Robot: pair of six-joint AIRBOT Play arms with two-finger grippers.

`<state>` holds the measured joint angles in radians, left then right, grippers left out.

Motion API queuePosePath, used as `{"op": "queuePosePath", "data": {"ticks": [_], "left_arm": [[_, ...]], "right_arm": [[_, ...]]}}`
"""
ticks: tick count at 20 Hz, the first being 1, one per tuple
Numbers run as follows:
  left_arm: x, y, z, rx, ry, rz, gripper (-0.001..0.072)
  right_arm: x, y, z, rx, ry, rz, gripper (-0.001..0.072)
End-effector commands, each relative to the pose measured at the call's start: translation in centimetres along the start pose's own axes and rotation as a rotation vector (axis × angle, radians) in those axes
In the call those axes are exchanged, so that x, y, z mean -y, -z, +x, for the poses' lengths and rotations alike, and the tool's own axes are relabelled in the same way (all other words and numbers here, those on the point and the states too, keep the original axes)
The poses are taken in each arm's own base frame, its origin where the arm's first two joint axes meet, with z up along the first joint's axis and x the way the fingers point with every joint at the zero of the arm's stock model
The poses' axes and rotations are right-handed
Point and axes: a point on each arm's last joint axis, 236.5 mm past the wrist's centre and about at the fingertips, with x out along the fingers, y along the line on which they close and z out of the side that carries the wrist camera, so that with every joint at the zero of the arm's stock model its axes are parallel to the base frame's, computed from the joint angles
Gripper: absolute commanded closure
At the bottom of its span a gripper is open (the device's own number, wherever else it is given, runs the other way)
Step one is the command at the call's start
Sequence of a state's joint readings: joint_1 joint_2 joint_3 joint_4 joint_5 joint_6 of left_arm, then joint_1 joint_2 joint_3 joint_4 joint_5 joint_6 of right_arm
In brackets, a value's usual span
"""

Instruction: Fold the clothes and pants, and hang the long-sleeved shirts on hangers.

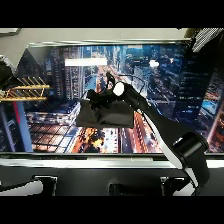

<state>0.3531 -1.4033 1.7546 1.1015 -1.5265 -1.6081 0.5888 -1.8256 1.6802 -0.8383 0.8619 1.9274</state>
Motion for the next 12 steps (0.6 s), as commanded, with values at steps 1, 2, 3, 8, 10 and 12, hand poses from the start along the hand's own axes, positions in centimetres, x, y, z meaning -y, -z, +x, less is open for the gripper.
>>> {"op": "queuePosePath", "data": {"ticks": [1,2,3,8,10,12], "left_arm": [[0.0,0.0,0.0,0.001,0.002,-0.009,0.0693],[0.0,0.0,0.0,0.001,0.001,-0.009,0.0693],[0.0,0.0,0.0,0.0,0.001,-0.009,0.0693],[0.0,0.0,0.0,-0.001,0.001,-0.009,0.0693],[0.0,0.0,0.0,-0.002,0.001,-0.009,0.0693],[0.0,0.0,0.0,-0.001,0.001,-0.009,0.0693]], "right_arm": [[0.1,0.3,0.5,-0.014,-0.006,0.015,0.0678],[0.0,0.4,0.5,-0.018,-0.01,0.016,0.0678],[-0.1,0.5,0.5,-0.022,-0.015,0.013,0.0677],[-1.0,1.4,0.4,-0.06,-0.051,0.033,0.0477],[-2.1,2.9,-0.1,-0.123,-0.087,0.011,0.0419],[-2.9,4.3,-1.8,-0.178,-0.097,-0.038,0.0342]]}}
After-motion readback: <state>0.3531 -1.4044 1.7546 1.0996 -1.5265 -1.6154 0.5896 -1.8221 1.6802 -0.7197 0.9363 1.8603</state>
